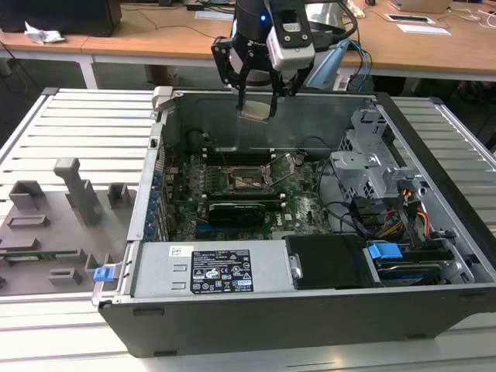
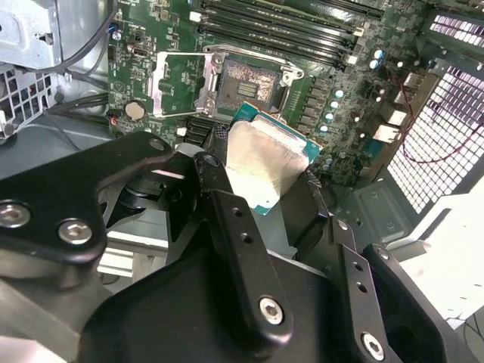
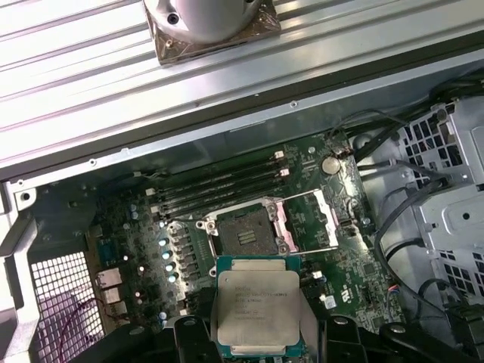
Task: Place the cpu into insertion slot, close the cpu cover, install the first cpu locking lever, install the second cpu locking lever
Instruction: 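Place the cpu into insertion slot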
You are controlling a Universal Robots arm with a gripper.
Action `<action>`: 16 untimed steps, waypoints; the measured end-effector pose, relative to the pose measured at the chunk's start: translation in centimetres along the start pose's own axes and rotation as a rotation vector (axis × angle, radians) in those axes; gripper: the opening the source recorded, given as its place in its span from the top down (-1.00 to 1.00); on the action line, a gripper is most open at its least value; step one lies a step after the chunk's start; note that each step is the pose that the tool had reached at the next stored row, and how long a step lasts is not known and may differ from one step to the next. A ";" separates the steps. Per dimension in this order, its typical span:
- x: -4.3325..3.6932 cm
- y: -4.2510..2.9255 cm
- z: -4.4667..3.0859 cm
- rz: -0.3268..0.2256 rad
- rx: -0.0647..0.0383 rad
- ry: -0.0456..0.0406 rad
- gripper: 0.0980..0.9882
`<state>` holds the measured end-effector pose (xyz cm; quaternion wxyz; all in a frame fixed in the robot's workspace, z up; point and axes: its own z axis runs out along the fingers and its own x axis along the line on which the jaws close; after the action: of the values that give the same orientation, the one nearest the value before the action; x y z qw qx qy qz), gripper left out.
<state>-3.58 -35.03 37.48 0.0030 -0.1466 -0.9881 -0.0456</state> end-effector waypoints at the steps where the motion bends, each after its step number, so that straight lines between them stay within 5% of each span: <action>1: 0.00 0.00 0.00 0.002 0.000 -0.0002 0.04; 16: 0.03 -0.01 0.01 0.079 -0.002 -0.0070 0.04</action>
<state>-3.60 -35.03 37.47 0.0012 -0.1855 -0.9816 -0.0457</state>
